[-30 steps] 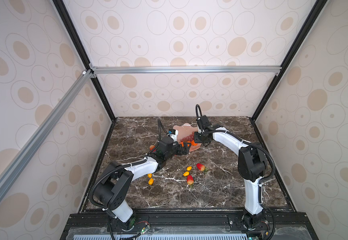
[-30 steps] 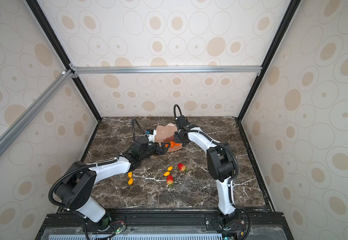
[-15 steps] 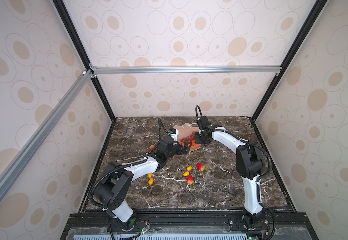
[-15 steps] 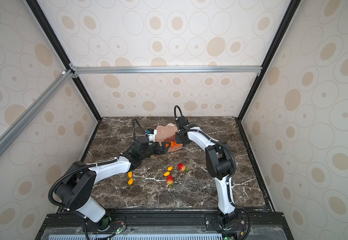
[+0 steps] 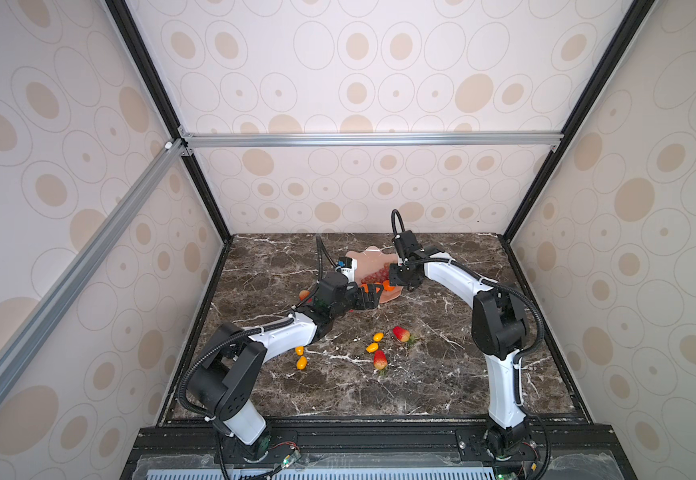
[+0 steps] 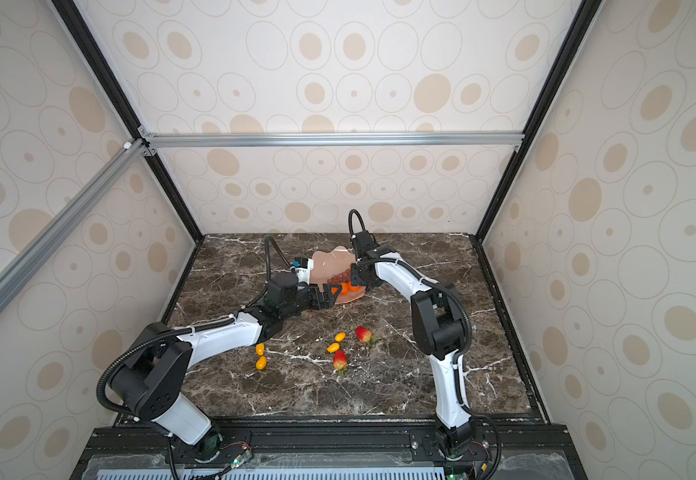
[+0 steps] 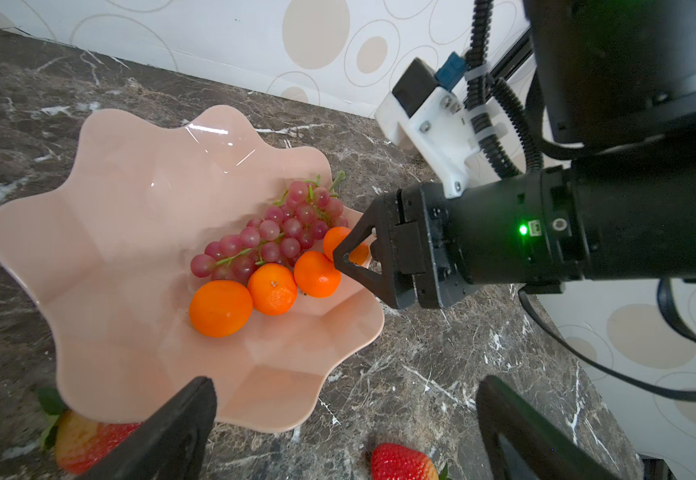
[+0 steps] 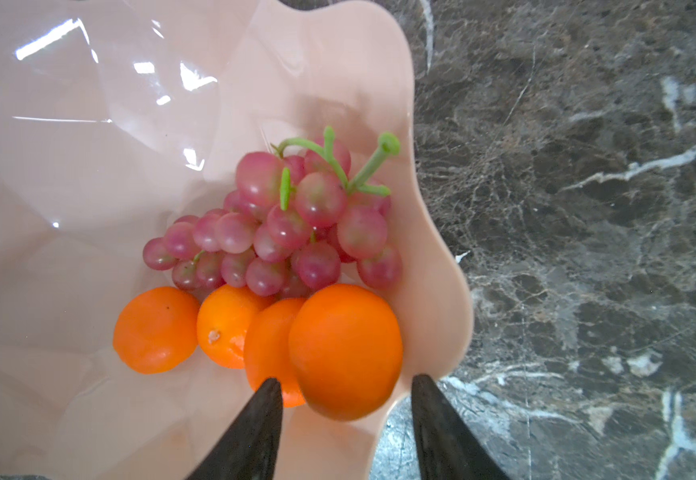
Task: Place and organize the fake fruits in the fruit bowl
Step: 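Lower the tangerine into the bowl beside the others, open right gripper, then move the right gripper back toward the robot to a red strawberry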
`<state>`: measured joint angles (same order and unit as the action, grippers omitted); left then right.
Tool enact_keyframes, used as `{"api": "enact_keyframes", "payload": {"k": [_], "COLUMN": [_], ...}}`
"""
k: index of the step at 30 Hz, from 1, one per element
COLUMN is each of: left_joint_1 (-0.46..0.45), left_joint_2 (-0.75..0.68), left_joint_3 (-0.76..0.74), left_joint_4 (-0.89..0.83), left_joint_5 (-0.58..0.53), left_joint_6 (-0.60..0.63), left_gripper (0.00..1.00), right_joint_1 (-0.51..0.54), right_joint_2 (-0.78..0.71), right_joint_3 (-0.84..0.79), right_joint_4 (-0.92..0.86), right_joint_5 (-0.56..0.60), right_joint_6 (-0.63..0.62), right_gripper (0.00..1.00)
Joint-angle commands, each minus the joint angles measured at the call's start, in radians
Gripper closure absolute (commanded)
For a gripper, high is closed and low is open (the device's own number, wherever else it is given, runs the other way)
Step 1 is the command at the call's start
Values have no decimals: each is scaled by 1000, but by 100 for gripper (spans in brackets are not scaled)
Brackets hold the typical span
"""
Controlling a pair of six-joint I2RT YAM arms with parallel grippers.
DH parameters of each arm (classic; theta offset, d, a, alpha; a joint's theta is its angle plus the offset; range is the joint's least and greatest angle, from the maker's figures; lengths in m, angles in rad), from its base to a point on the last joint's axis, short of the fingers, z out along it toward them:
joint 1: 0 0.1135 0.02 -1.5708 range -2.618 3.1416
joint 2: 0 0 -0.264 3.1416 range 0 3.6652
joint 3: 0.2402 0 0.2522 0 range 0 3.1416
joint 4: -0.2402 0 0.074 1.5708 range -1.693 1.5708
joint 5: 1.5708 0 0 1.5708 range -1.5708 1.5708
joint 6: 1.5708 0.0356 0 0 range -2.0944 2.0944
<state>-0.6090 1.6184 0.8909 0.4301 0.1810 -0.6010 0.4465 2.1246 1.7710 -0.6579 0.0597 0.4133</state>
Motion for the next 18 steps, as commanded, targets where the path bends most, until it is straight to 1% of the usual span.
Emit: {"api": "enact_keyframes", "payload": {"k": [1,7,13,18], "left_joint_1": [-6,-5,-5,-5], "left_joint_2": [-41,-123,-215,-305], "left_joint_3": [11,-13,-69,-144], "left_joint_4": [-18,-59,-83,-86], "left_joint_5": [-17,-52,-96,-127], "left_joint_6": [16,39,55,53], "left_gripper": [2,2,2,2], "right_joint_1": [-6,-5,12,48], "right_joint_2": [-20,-134,-266,-352], "right_joint_3": [13,-54,-196,-309], "right_joint_4": [-26,19,76,89], "right_joint_5": [0,-27,-54,-46], "right_joint_6": [-3,-23,-31,-46], "right_gripper": [46,44,44,45]}}
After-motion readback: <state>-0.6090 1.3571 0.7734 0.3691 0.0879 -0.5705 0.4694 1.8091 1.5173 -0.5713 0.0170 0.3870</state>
